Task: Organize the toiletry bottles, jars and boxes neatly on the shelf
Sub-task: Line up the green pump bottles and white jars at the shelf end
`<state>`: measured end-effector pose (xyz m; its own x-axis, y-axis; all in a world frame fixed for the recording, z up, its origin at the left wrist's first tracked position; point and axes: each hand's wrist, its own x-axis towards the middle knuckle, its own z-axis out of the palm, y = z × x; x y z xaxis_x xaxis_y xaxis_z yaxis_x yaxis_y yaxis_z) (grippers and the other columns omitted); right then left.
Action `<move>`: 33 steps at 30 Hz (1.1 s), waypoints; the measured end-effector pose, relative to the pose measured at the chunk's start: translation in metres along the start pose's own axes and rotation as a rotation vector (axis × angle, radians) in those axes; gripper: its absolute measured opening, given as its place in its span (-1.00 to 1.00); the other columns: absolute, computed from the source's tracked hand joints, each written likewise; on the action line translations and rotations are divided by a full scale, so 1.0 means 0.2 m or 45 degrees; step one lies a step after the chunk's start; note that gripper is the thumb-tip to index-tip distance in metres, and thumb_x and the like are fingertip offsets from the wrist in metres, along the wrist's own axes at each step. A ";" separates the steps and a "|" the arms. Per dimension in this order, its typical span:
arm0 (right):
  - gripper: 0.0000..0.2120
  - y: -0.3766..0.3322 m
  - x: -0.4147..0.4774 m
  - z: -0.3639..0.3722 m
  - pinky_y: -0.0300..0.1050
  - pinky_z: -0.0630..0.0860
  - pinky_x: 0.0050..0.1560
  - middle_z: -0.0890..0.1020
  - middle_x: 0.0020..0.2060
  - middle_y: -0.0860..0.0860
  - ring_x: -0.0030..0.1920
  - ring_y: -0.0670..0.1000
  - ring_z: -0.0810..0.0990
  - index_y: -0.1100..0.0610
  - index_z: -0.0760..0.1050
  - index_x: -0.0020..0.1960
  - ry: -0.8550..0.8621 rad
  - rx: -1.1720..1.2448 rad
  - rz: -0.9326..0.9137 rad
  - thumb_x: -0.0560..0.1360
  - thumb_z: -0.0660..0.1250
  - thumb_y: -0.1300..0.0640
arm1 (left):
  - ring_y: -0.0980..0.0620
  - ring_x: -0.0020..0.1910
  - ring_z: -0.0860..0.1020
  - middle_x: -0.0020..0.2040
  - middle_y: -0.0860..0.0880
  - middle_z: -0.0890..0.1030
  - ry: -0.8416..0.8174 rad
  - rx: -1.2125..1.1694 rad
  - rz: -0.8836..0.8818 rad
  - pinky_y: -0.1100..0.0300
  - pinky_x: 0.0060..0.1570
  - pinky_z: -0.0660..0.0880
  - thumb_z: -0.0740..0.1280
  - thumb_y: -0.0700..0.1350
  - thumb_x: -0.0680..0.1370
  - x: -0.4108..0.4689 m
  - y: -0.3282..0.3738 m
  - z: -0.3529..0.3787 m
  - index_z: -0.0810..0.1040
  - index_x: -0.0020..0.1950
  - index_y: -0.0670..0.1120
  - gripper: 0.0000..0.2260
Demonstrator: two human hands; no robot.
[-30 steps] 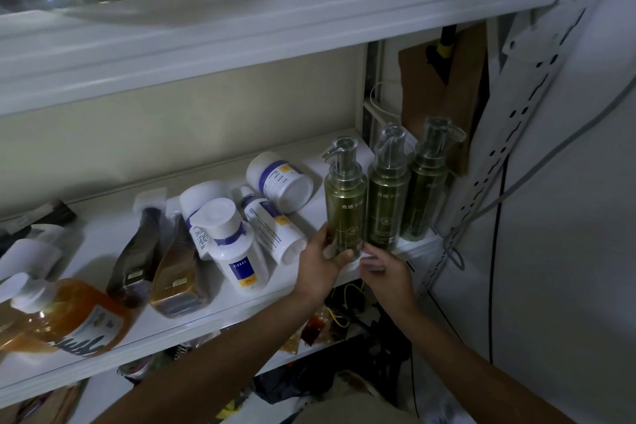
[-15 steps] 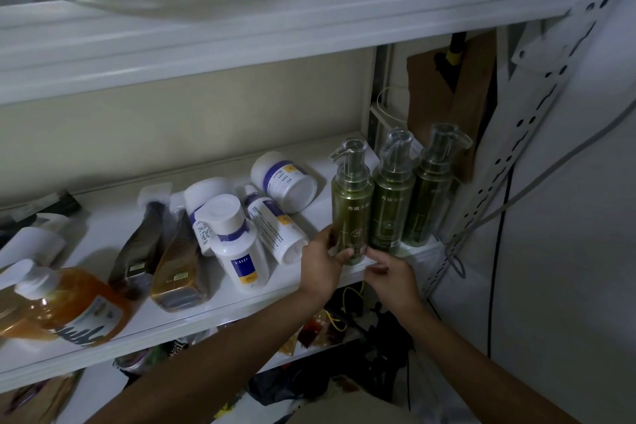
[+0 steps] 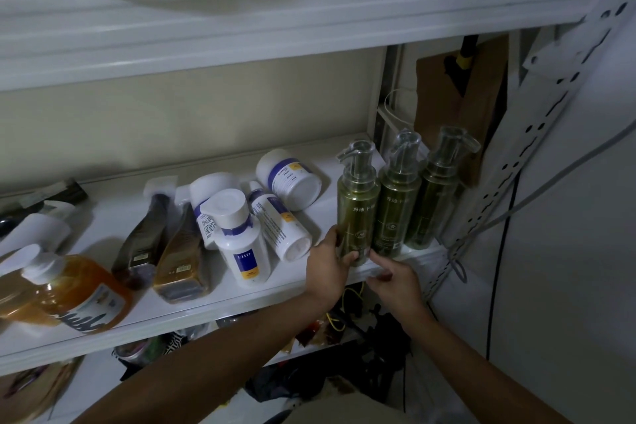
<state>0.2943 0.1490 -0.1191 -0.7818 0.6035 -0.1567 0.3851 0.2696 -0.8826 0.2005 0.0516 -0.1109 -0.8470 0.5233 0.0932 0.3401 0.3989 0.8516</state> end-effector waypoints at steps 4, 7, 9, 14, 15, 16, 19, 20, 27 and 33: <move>-0.49 0.00 -0.01 -0.01 -0.39 0.35 -0.31 0.45 -0.41 -0.18 -0.41 -0.19 0.40 0.12 0.41 0.35 -0.010 0.014 -0.007 0.44 0.33 0.38 | -0.01 0.15 0.56 0.13 -0.05 0.62 0.012 0.007 -0.009 0.05 0.07 0.56 0.41 -0.20 0.46 0.00 0.00 0.01 0.40 0.35 -0.05 -0.53; -0.48 0.00 -0.02 -0.01 -0.43 0.34 -0.35 0.45 -0.41 -0.19 -0.48 -0.25 0.41 0.12 0.41 0.35 -0.015 0.029 -0.015 0.43 0.31 0.41 | -0.03 0.16 0.56 0.13 -0.07 0.62 0.009 0.033 -0.004 0.05 0.05 0.56 0.41 -0.19 0.47 0.00 -0.01 0.01 0.39 0.36 -0.06 -0.53; -0.47 0.01 -0.02 0.00 -0.40 0.33 -0.36 0.44 -0.43 -0.19 -0.52 -0.26 0.39 0.12 0.43 0.34 -0.006 0.032 -0.016 0.42 0.29 0.43 | -0.04 0.15 0.56 0.12 -0.08 0.62 0.001 0.062 -0.001 0.05 0.04 0.56 0.40 -0.19 0.48 0.00 -0.01 0.01 0.38 0.35 -0.06 -0.53; -0.47 0.04 -0.01 0.01 -0.30 0.33 -0.31 0.43 -0.47 -0.15 -0.49 -0.19 0.35 0.10 0.46 0.32 0.036 0.003 -0.074 0.40 0.28 0.44 | -0.06 0.12 0.56 0.09 -0.08 0.63 -0.003 0.084 -0.011 0.03 0.00 0.56 0.39 -0.19 0.48 0.00 -0.01 0.02 0.36 0.35 -0.05 -0.55; -0.47 0.05 -0.01 0.02 -0.32 0.33 -0.32 0.43 -0.48 -0.13 -0.49 -0.19 0.35 0.10 0.46 0.32 0.048 0.002 -0.085 0.40 0.28 0.44 | -0.06 0.12 0.56 0.09 -0.08 0.63 -0.007 0.073 -0.009 0.02 -0.01 0.56 0.39 -0.19 0.48 0.00 -0.02 0.02 0.37 0.34 -0.05 -0.55; -0.47 0.06 -0.02 0.02 -0.34 0.33 -0.33 0.43 -0.48 -0.12 -0.49 -0.19 0.36 0.10 0.47 0.31 0.062 -0.001 -0.101 0.40 0.28 0.44 | -0.06 0.12 0.56 0.08 -0.07 0.63 -0.011 0.064 -0.009 0.02 -0.01 0.56 0.38 -0.19 0.48 0.00 -0.02 0.01 0.37 0.34 -0.05 -0.56; -0.48 0.08 -0.01 0.04 -0.31 0.37 -0.29 0.46 -0.46 0.00 -0.44 -0.12 0.38 0.09 0.47 0.31 0.092 0.009 -0.108 0.41 0.29 0.44 | -0.04 0.14 0.55 0.10 -0.06 0.62 -0.035 0.034 -0.018 0.02 0.04 0.55 0.37 -0.21 0.49 0.00 -0.02 0.00 0.38 0.33 -0.05 -0.57; -0.49 0.08 -0.02 0.04 -0.33 0.38 -0.28 0.49 -0.43 0.04 -0.42 -0.10 0.41 0.10 0.48 0.30 0.104 0.028 -0.098 0.41 0.30 0.44 | -0.03 0.15 0.55 0.12 -0.05 0.62 -0.051 0.020 -0.017 0.03 0.07 0.54 0.37 -0.22 0.48 0.01 -0.02 0.00 0.39 0.33 -0.05 -0.57; -0.67 0.01 -0.14 0.13 -0.38 0.45 -0.01 0.66 -0.12 -0.14 0.00 -0.08 0.60 0.00 0.60 -0.10 0.165 0.319 -0.061 0.50 0.23 0.40 | 0.00 0.02 0.57 0.00 -0.06 0.62 0.081 -0.005 -0.144 0.15 0.05 0.51 0.30 -0.32 0.48 -0.03 -0.09 -0.12 0.53 0.12 -0.17 -0.77; -0.81 -0.08 -0.15 0.34 -0.51 0.39 0.03 0.63 0.00 -0.08 0.04 -0.28 0.53 0.10 0.59 0.08 -0.039 0.118 -0.269 0.54 0.26 0.27 | 0.04 -0.23 0.56 -0.25 -0.02 0.60 0.181 0.090 -0.157 0.25 -0.21 0.48 0.26 -0.40 0.45 -0.13 -0.24 -0.27 0.50 -0.20 -0.08 -0.78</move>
<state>0.2778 0.0755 -0.1300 -0.8554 0.5174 0.0234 0.1659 0.3167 -0.9339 0.1839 -0.0218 -0.1254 -0.9314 0.3578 0.0668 0.2541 0.5075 0.8234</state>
